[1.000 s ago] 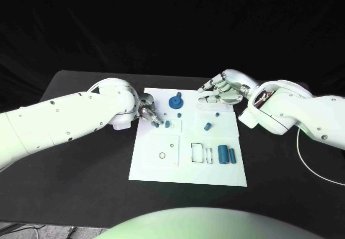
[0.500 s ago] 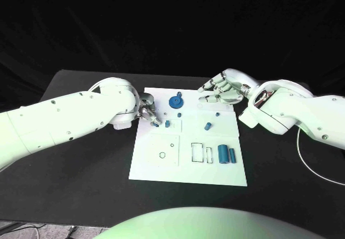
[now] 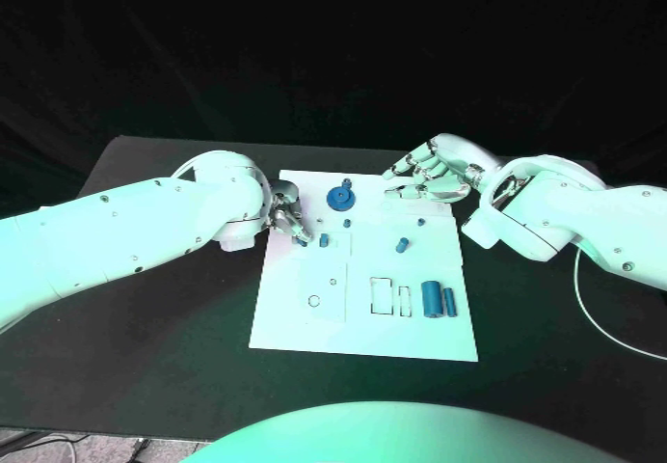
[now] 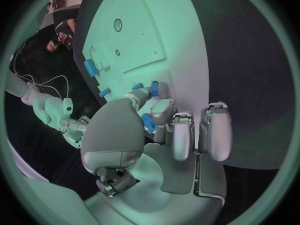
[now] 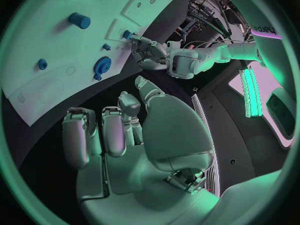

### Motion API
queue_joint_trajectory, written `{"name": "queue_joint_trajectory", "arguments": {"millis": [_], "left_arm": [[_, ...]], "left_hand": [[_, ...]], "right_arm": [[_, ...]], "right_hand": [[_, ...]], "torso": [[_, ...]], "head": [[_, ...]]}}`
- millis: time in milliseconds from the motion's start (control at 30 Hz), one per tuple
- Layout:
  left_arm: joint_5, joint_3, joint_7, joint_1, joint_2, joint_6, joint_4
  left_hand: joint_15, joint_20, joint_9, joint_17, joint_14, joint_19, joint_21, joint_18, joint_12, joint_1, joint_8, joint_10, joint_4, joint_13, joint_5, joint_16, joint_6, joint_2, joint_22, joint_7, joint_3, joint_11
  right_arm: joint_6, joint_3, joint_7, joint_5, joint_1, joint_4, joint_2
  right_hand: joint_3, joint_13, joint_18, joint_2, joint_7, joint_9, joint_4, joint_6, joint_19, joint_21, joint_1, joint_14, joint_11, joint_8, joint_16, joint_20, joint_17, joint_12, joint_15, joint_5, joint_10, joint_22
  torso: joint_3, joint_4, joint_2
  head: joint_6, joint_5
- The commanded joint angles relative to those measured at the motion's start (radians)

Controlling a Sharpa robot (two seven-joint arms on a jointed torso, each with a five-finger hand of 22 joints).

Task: Assemble the parts on the task board

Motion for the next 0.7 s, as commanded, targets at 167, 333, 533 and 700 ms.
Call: {"name": "queue_joint_trajectory", "arguments": {"millis": [167, 333, 533, 700], "left_arm": [[0.003, -0.001, -0.022, -0.001, 0.006, 0.02, -0.007], [0.011, -0.001, -0.033, -0.001, 0.01, 0.025, -0.013], [0.014, -0.001, -0.049, -0.001, 0.016, 0.023, -0.023], [0.015, -0.001, -0.055, -0.001, 0.021, 0.022, -0.029]], "left_hand": [[-0.001, -0.002, 0.005, 0.263, 0.107, 0.066, 0.004, -0.015, -0.001, -0.077, 0.005, 0.014, -0.013, 0.003, -0.002, 0.003, 0.017, 0.012, 0.201, -0.012, 0.017, -0.005], [-0.004, -0.004, 0.007, 0.263, 0.107, 0.066, 0.002, -0.014, 0.001, -0.108, 0.006, 0.014, 0.014, 0.005, -0.004, 0.003, 0.02, 0.015, 0.201, -0.015, -0.032, -0.007], [-0.006, -0.006, 0.008, 0.263, 0.107, 0.067, 0.003, -0.015, 0.002, -0.117, 0.004, 0.014, 0.028, 0.007, -0.003, 0.003, 0.023, 0.023, 0.203, -0.016, -0.072, -0.008], [-0.006, -0.007, 0.008, 0.263, 0.107, 0.067, 0.004, -0.015, 0.004, -0.119, 0.005, 0.015, 0.032, 0.008, -0.003, 0.003, 0.024, 0.027, 0.204, -0.016, -0.08, -0.009]], "right_arm": [[0.009, 0.0, 0.008, -0.003, -0.001, 0.002, 0.0], [0.008, 0.0, 0.009, -0.003, -0.001, 0.003, -0.001], [0.007, 0.0, 0.01, -0.003, -0.001, 0.004, -0.002], [0.008, 0.0, 0.01, -0.003, -0.001, 0.005, -0.002]], "right_hand": [[-0.004, -0.001, 0.008, 0.008, 0.003, 0.001, 0.004, 0.002, -0.009, -0.003, 0.001, 0.054, -0.003, -0.001, -0.003, 0.0, 0.032, -0.004, 0.007, 0.004, -0.007, 0.029], [-0.004, -0.001, 0.008, 0.008, 0.003, 0.001, 0.004, 0.002, -0.009, -0.003, 0.001, 0.054, -0.003, -0.001, -0.003, 0.0, 0.032, -0.004, 0.007, 0.004, -0.007, 0.029], [-0.004, -0.001, 0.008, 0.008, 0.003, 0.001, 0.004, 0.002, -0.009, -0.003, 0.001, 0.054, -0.003, -0.001, -0.003, 0.0, 0.032, -0.004, 0.007, 0.004, -0.007, 0.029], [-0.004, -0.001, 0.008, 0.008, 0.003, 0.001, 0.004, 0.002, -0.009, -0.003, 0.001, 0.054, -0.003, -0.001, -0.003, 0.0, 0.032, -0.004, 0.007, 0.004, -0.007, 0.029]], "torso": [[0.0007, -0.0006, 0.001], [0.0011, -0.0008, 0.001], [0.001, 0.0002, 0.0], [0.0007, -0.0006, 0.0]], "head": [[0.0, 0.0], [-0.001, -0.001], [-0.001, -0.002], [-0.001, -0.002]]}}
